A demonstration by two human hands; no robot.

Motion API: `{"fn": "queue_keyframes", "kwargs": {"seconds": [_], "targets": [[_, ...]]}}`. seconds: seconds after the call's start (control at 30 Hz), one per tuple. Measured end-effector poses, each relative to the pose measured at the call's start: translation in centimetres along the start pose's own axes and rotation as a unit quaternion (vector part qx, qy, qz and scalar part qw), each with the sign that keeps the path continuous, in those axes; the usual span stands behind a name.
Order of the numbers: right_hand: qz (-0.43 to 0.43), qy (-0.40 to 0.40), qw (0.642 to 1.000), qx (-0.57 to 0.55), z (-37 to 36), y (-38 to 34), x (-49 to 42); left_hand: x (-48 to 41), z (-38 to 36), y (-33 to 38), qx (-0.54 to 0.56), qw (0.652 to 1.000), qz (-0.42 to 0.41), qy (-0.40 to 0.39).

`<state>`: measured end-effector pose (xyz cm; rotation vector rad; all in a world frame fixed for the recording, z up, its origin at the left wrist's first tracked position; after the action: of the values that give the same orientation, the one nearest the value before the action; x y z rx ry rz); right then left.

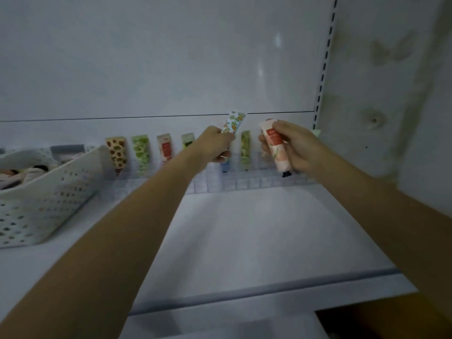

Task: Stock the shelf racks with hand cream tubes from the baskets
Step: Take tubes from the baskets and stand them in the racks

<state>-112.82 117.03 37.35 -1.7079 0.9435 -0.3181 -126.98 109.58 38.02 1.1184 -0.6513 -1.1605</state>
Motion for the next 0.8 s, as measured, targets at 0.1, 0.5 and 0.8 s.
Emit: {"fn": "queue_keyframes", "kwargs": {"seconds": [0.1, 0.5, 0.8], "targets": [[0.024, 0.056, 0.997, 0.040, 4.5, -1.0, 0.9, -1.4, -4.8, 0.1, 0.044, 0.999, 0.009, -0.001], [0.049, 0.181, 0.972, 0.140, 13.5, -4.1, 0.9, -3.0, -11.2, -2.5, 0.166, 0.979, 0.060, 0.101], [0.102, 0.157, 0.952, 0.241, 9.3, -3.5, -3.6, -2.7, -8.6, -4.5, 0.205, 0.971, 0.030, 0.118]]}}
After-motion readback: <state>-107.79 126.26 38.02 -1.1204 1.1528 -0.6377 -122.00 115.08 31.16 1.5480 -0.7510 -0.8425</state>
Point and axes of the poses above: each hand's wrist, its own x-axis away from the middle knuckle, its own z-axis out of the back of the hand, y = z × x, the point moved 8 cm from there along -x, towards the middle knuckle, and after that the axes turned 7 degrees about -y, right-handed, at the moved point
